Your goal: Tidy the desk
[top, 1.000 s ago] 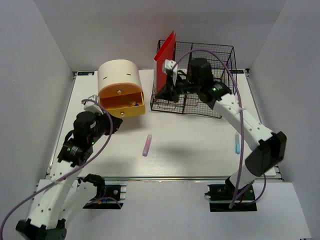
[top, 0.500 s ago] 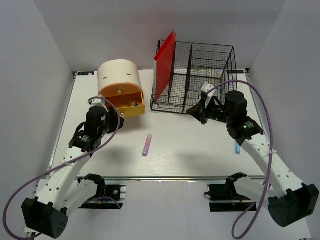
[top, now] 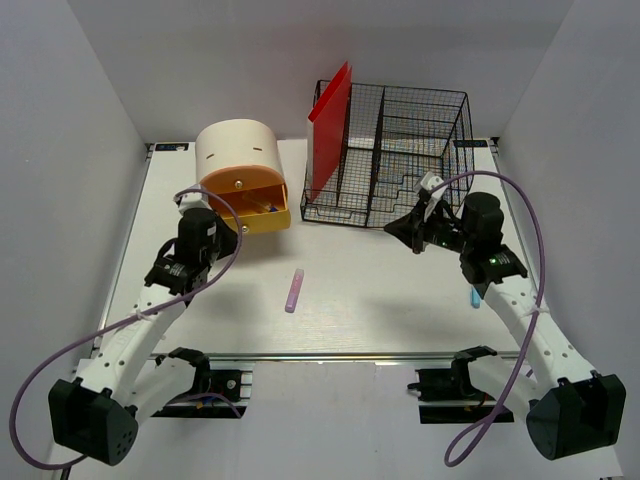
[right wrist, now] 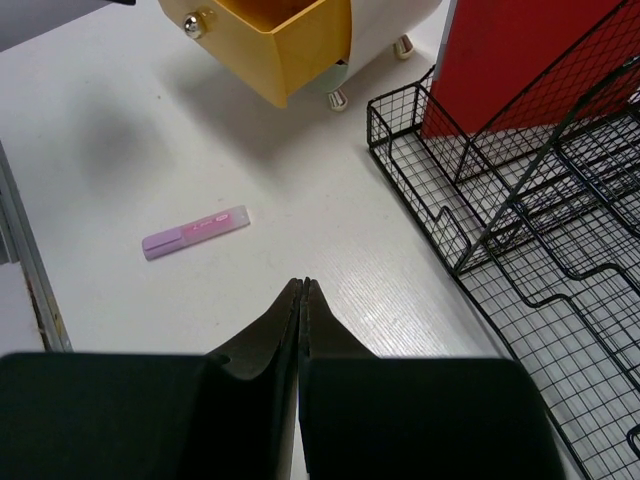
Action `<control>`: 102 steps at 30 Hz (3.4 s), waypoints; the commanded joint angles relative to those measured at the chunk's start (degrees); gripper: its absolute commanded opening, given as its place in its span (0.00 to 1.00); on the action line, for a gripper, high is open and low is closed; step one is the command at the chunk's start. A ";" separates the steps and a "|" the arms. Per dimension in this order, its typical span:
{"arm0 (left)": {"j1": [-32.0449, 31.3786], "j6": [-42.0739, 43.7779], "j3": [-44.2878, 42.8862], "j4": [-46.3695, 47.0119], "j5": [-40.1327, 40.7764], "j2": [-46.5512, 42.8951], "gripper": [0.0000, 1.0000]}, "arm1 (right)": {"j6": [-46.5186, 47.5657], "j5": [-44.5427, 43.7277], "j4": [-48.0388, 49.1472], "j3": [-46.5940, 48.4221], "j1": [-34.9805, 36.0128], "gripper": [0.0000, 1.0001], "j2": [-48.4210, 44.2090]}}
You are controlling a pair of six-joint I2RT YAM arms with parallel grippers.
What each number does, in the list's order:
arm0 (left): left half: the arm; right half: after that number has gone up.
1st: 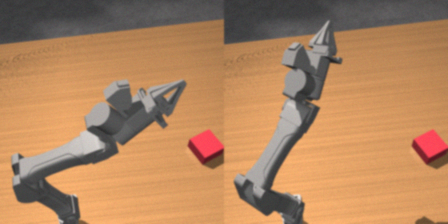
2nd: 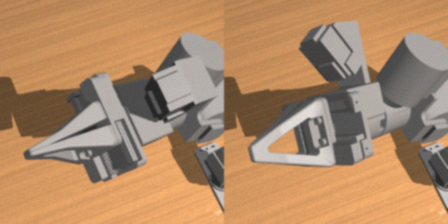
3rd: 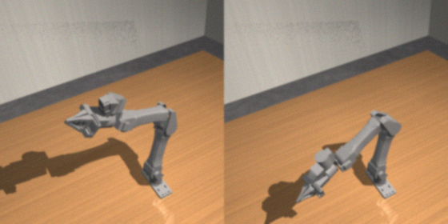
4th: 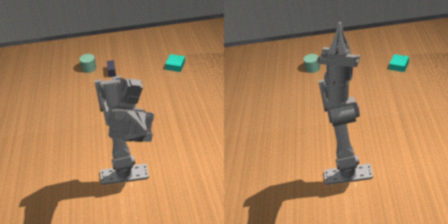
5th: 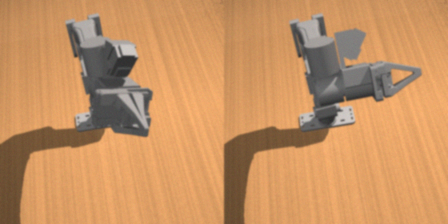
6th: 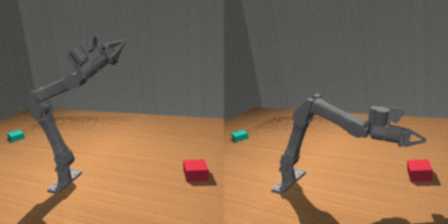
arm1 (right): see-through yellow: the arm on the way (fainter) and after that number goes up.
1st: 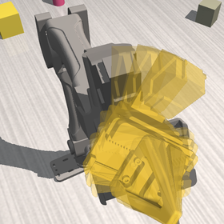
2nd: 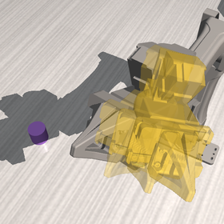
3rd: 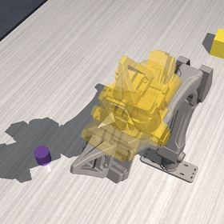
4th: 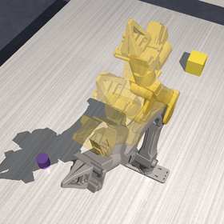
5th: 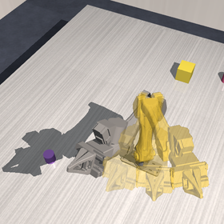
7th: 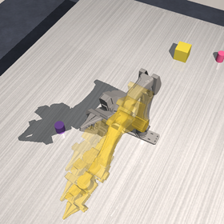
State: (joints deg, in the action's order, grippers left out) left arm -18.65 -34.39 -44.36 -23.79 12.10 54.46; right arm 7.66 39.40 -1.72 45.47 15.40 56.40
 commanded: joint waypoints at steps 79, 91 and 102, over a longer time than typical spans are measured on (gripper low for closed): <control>1.08 -4.72 1.97 15.00 6.20 8.31 0.54 | 3.59 8.50 1.80 -1.09 -5.02 0.00 -1.20; 4.67 -11.92 15.70 31.43 -9.37 9.25 0.34 | 3.85 9.29 1.80 -1.09 -5.91 0.00 -2.17; 10.47 -23.17 21.33 54.24 -11.74 22.69 0.46 | 4.38 9.30 0.22 -1.00 -6.17 0.00 -2.00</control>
State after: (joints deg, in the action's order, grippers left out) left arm -9.28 -53.89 -23.92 19.22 2.24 75.11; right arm 11.03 47.83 -1.43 44.34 9.69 55.42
